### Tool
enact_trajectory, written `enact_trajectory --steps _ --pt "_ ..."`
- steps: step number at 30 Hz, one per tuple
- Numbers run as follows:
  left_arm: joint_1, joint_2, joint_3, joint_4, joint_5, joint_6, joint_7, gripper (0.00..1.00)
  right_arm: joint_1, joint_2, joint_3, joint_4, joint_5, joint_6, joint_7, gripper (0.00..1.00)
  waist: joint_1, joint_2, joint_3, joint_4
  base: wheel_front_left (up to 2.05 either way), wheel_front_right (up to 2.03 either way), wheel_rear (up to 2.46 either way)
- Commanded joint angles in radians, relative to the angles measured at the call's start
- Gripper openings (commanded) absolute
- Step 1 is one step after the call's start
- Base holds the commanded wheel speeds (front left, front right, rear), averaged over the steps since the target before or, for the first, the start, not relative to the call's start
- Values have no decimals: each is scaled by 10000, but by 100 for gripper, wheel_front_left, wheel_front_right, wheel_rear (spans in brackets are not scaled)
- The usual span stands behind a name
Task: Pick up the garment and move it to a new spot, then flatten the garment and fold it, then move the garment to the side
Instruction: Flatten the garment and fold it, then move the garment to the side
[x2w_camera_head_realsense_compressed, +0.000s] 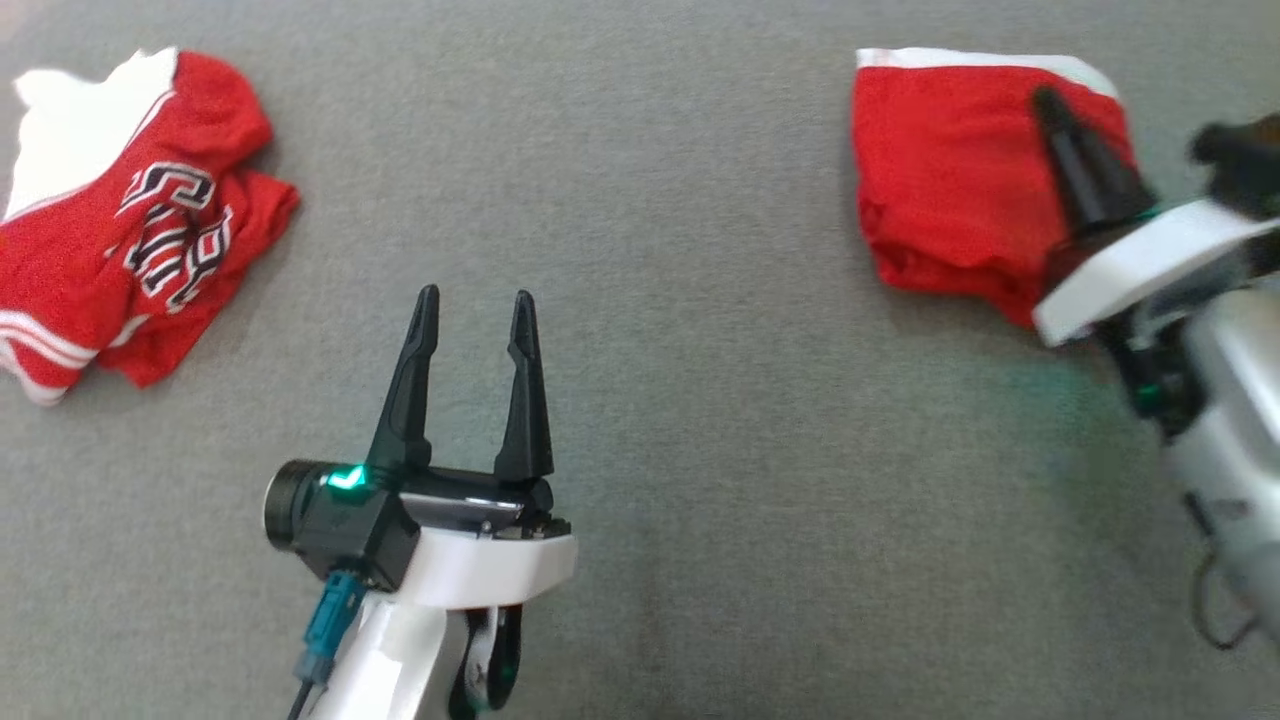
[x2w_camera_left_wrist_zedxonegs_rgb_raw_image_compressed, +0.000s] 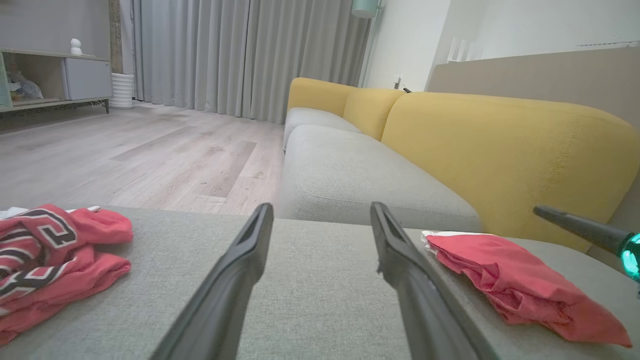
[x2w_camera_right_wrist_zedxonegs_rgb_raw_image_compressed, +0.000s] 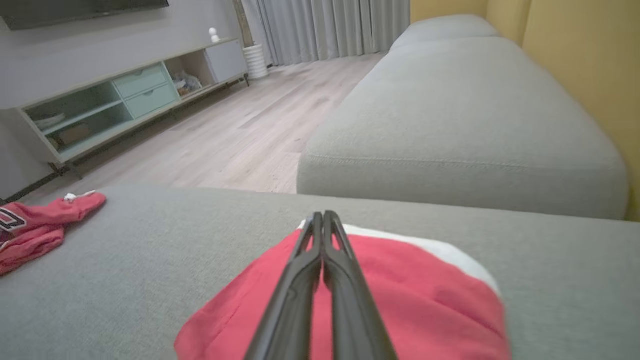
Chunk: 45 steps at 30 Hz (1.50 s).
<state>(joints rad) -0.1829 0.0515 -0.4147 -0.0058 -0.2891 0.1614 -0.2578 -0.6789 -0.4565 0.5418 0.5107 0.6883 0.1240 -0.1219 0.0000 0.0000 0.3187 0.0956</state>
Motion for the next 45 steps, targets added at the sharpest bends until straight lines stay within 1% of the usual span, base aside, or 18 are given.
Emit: enact_trajectory --steps 1,5,6,8,10,13,15,16,17,18,22,25,28,30,33,36,40,45 --pt "-265 -12 261 -353 29 63 -40 100 -297 258 245 124 -364 67 -308 0 0 0 144 228 0 0 0" --pt "-327 -12 138 -332 -95 127 -40 100 -409 1067 848 1591 -1018 67 -698 0 0 0 199 542 0 0 0" --pt "-327 -12 138 -332 -95 127 -40 100 -409 1067 848 1591 -1018 67 -698 0 0 0 199 542 0 0 0" --pt "-340 -12 104 -321 -163 163 -40 100 -373 1364 1105 2293 -1198 67 -857 0 0 0 183 653 0 0 0" --pt "-330 -12 73 -307 -213 209 -40 100 -252 1635 1270 2834 -1133 67 -1008 0 0 0 125 719 0 0 0" --pt "-238 -12 135 -287 -246 288 -40 100 -97 1896 1413 3176 -929 67 -1257 0 0 0 -39 666 0 0 0" --pt "-139 -12 230 -291 -254 333 -40 100 32 1970 1364 3046 -884 67 -1365 0 0 0 -216 568 0 0 0" --pt "-85 -12 297 -303 -240 355 -40 100 112 1990 1222 2793 -889 67 -1383 0 0 0 -322 496 0 0 0" --pt "-24 -12 375 -319 -214 372 -40 100 238 1975 970 2333 -993 67 -1389 47 0 0 -439 417 0 0 0" --pt "42 -12 475 -329 -179 383 -40 100 476 1961 641 1815 -1143 67 -1391 100 0 0 -586 329 0 0 0" --pt "430 -12 911 -420 5 401 -40 100 2080 2028 -981 -490 -2268 67 -1395 100 0 0 -1187 2 0 0 0" --pt "818 -12 1266 -388 295 329 -40 100 3612 2298 -2147 -2006 -3258 67 -1397 100 0 0 -1689 -227 0 0 0" --pt "1246 -12 1608 -395 513 230 -40 100 4968 2625 -2967 -3005 -3974 67 -1397 100 0 0 -2124 -458 0 0 0" --pt "1578 -12 1785 -357 686 137 -40 100 5712 2833 -3360 -3448 -4235 67 -1397 100 0 0 -2430 -595 0 0 0" --pt "2196 -12 2022 -184 853 -66 -40 100 6641 3076 -3796 -3744 -4644 67 -1398 100 0 0 -2964 -842 0 0 0" --pt "2795 -12 2282 51 963 -249 -40 100 7231 3221 -3840 -3677 -4708 67 -1398 100 0 0 -3259 -1148 0 0 0" --pt "3196 -12 2467 378 999 -460 -40 100 7598 3260 -3922 -3542 -4767 67 -1398 100 0 0 -3523 -1379 0 0 0" --pt "3264 -12 2556 716 969 -620 -40 100 7764 3331 -4005 -3506 -4749 67 -1398 100 0 0 -3689 -1525 0 0 0"
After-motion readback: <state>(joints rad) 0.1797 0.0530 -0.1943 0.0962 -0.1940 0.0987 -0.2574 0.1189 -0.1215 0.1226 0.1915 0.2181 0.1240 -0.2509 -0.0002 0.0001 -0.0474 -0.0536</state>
